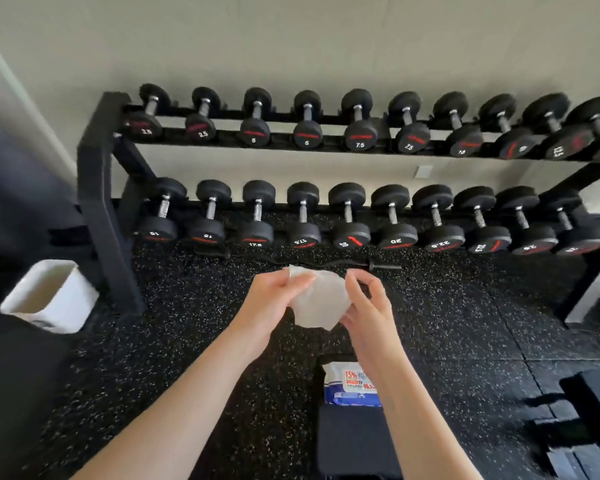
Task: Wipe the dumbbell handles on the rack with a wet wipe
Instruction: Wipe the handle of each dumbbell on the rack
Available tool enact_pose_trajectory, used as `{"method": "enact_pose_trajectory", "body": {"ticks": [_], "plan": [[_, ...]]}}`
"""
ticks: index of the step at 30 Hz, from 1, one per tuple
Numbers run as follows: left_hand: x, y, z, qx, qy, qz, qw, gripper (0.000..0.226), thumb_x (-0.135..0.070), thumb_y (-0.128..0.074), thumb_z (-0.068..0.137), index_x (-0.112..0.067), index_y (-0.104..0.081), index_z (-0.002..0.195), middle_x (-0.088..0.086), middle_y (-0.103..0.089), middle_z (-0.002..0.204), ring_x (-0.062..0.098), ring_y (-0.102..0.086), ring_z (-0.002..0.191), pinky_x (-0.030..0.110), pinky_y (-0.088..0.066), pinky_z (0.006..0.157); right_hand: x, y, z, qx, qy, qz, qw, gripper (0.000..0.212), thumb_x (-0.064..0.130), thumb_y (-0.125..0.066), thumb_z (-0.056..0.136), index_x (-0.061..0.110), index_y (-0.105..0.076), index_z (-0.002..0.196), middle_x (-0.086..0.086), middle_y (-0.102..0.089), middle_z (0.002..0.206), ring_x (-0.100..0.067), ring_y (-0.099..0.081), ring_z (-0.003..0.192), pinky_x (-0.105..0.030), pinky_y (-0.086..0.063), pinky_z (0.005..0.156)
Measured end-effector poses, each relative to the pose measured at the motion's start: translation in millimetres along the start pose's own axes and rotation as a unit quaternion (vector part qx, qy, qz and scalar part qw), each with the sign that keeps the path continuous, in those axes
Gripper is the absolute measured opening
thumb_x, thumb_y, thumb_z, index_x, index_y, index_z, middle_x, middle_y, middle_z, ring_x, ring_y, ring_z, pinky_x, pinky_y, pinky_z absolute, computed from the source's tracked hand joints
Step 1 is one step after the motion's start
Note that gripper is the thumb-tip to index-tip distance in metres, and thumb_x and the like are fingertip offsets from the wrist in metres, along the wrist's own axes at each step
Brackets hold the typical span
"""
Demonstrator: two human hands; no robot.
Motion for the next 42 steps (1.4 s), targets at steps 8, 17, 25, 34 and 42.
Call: {"method": "enact_pose_trajectory", "body": {"ticks": [8, 17, 25, 34, 42], "plan": [[-82, 139, -32, -0.101, -0.104, 0.002, 0.990, 0.012, -0.027, -0.072, 0.083, -0.015, -0.077, 0.082, 0.004, -0.073, 0.083, 0.014, -0.063, 0.078, 0.025, -0.048, 0.072, 53, -155, -1, 0.129, 0.090, -0.095, 0.983, 0.017, 0.003, -0.056, 0.089, 0.013, -0.069, 0.096, -0.006, -0.066, 0.083, -0.019, -0.061, 0.082, -0.035, -0.051, 0.075], [-124, 343, -30, -0.224, -0.175, 0.011, 0.959, 0.011, -0.016, -0.073, 0.081, -0.008, -0.071, 0.074, -0.005, -0.057, 0.102, 0.000, -0.054, 0.091, 0.015, -0.041, 0.080, 43, -356, 22, 0.181, 0.103, -0.118, 0.971, 0.019, 0.003, -0.055, 0.091, 0.012, -0.071, 0.094, -0.009, -0.068, 0.095, -0.027, -0.060, 0.093, -0.040, -0.049, 0.083], [-157, 456, -11, -0.223, -0.200, -0.041, 0.953, 0.009, -0.010, -0.066, 0.085, -0.013, -0.075, 0.085, -0.002, -0.073, 0.079, 0.004, -0.066, 0.075, 0.014, -0.047, 0.062, 21, -485, 48, 0.214, 0.132, -0.244, 0.936, 0.030, 0.006, -0.071, 0.080, 0.023, -0.065, 0.104, 0.001, -0.067, 0.101, -0.017, -0.063, 0.093, -0.028, -0.054, 0.080], [-160, 490, 80, -0.233, -0.148, -0.075, 0.958, 0.010, -0.011, -0.070, 0.082, -0.013, -0.075, 0.090, 0.002, -0.074, 0.082, 0.011, -0.068, 0.075, 0.020, -0.051, 0.062, 22, -520, 149, 0.183, 0.140, -0.293, 0.928, 0.011, 0.021, -0.069, 0.081, 0.031, -0.068, 0.086, -0.012, -0.066, 0.087, -0.028, -0.062, 0.086, -0.043, -0.053, 0.080], [-179, 479, 212, -0.228, -0.114, -0.092, 0.963, 0.019, -0.007, -0.072, 0.080, -0.013, -0.073, 0.098, 0.004, -0.073, 0.096, 0.020, -0.068, 0.095, 0.038, -0.053, 0.087, 42, -519, 278, 0.210, 0.082, -0.191, 0.955, 0.012, 0.021, -0.063, 0.088, 0.011, -0.065, 0.092, -0.009, -0.069, 0.096, -0.017, -0.063, 0.092, -0.025, -0.049, 0.079]]}}
Point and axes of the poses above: each hand's wrist, its own z-axis towards the middle knuckle, its own y-axis out of the back of the hand, x = y × z, the point moved 7 cm from there along z, towards the middle knuckle
